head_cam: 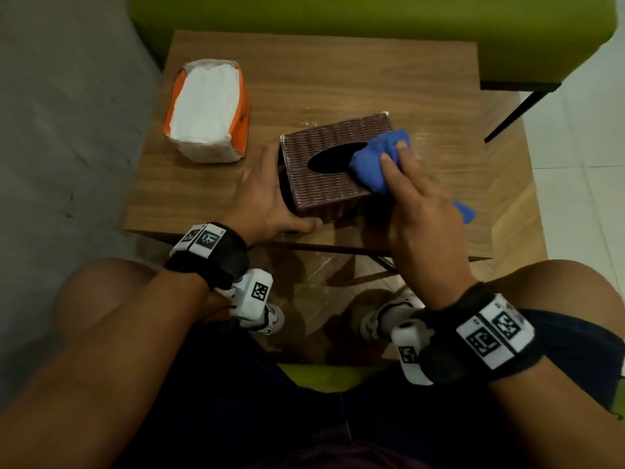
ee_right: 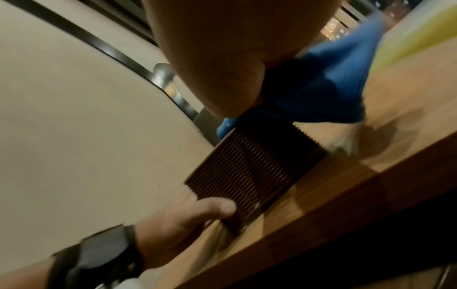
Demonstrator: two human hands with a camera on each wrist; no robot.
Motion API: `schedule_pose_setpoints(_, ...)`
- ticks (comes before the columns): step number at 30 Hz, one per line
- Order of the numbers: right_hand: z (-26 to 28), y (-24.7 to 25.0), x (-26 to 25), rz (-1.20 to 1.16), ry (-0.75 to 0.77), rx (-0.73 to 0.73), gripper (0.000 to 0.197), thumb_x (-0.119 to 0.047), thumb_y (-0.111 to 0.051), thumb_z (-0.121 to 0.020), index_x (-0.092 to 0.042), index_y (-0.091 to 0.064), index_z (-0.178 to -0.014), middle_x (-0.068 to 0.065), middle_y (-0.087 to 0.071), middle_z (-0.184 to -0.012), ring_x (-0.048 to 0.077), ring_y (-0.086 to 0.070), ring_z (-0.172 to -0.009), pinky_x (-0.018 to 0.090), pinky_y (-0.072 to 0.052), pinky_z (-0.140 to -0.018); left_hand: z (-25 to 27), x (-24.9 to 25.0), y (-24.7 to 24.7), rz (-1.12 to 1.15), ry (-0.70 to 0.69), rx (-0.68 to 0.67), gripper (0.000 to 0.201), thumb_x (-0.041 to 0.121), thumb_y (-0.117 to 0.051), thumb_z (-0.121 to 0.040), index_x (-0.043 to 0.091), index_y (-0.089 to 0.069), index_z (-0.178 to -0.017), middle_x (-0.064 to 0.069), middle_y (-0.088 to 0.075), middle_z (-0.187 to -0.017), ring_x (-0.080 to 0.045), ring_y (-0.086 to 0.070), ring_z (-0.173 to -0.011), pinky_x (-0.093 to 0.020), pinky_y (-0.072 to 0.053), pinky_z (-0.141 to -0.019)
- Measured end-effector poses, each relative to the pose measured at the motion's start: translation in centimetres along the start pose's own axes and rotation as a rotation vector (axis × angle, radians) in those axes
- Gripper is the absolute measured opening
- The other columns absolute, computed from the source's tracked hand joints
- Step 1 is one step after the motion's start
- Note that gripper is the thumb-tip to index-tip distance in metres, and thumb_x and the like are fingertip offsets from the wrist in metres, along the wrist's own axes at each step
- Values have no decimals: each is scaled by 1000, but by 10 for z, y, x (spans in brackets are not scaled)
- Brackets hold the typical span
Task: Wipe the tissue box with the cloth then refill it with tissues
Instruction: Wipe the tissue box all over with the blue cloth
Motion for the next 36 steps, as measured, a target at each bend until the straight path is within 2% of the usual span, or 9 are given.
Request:
schedule_pose_setpoints(5, 9, -30, -54, 40, 165, -16, 61, 0, -42, -95, -3, -47, -156, 21, -39, -166, 42, -26, -159, 58, -19, -132, 0, -7, -3, 50, -14, 8, 132, 64, -92, -49, 16, -33, -158, -5, -55, -154, -33, -55, -142, -58, -45, -118)
schedule_pose_setpoints(9, 8, -41, -71, 58, 295, -97, 60, -9, -35, -97, -7, -51, -155, 17, -42, -165, 37, -32, -158, 54, -23, -131, 6, -4, -2, 107, 92, -49, 145, 61, -72, -41, 9, -26, -168, -7, -41, -167, -22, -39, -155, -29, -31, -125)
schedule_pose_setpoints(13, -3, -15, -16, 31, 129, 8, 52, -3, -44, -99, -10, -59, -148, 15, -51, -160, 35, -39, -154, 55, -33, -127, -1, -5, 0, 43, -18, -14, 136, 66, -98, -48, 28, -29, -159, 3, -49, -155, -31, -50, -146, -59, -45, -118)
schedule_pose_setpoints(18, -5, -11, -26, 65, -6, 24, 59, 7, -49, -97, -6, -51, -154, 17, -41, -166, 38, -26, -160, 52, -23, -132, -7, -5, -3, 16, 16, -6, 136, 63, -100, -47, 33, -27, -157, 4, -50, -153, -31, -50, -145, -59, -46, -117)
schedule_pose_setpoints(23, 12, -49, -89, 41, 346, -95, 60, -6, -32, -96, -2, -53, -152, 21, -43, -164, 41, -32, -157, 54, -22, -131, 3, -25, -4, -37, 181, -95, 109, 0, -85, -84, 14, -19, -169, -15, -31, -174, -32, -34, -160, -33, -31, -125)
schedule_pose_setpoints(25, 10, -41, -70, 32, 354, -88, 59, -5, -36, -95, -5, -55, -151, 18, -46, -163, 36, -36, -156, 49, -22, -132, 4, -16, -1, -2, 151, -91, 126, 15, -97, -71, 11, -18, -169, -15, -32, -173, -28, -34, -159, -31, -28, -125)
schedule_pose_setpoints(27, 10, -20, -29, 11, 246, -47, 60, 2, -46, -95, -10, -52, -154, 13, -44, -165, 30, -33, -158, 46, -20, -133, -2, -4, 3, 22, 52, -60, 142, 54, -100, -49, 26, -24, -165, -3, -44, -164, -28, -43, -153, -50, -32, -129)
schedule_pose_setpoints(30, -5, 12, 20, -96, 65, 16, 56, 3, -52, -98, -13, -56, -152, 9, -46, -164, 20, -39, -155, 29, -26, -131, -9, -7, 1, 71, 15, -96, 139, 62, -102, -45, 44, -24, -158, 11, -49, -155, -26, -48, -148, -60, -43, -120)
schedule_pose_setpoints(36, -8, 7, 8, -254, 21, -23, 56, -9, -46, -96, -13, -58, -150, 7, -43, -166, 15, -41, -153, 24, -30, -127, -23, -1, 13, 123, -48, -174, 131, 27, -106, -63, 33, -25, -166, 21, -46, -155, 0, -46, -145, -22, -37, -119)
Point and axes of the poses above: each hand's wrist, its own z-axis away from the middle knuckle, its own y-axis out of the back of the hand, x = y × z, the point moved 4 cm from there along -z, towards the middle knuckle
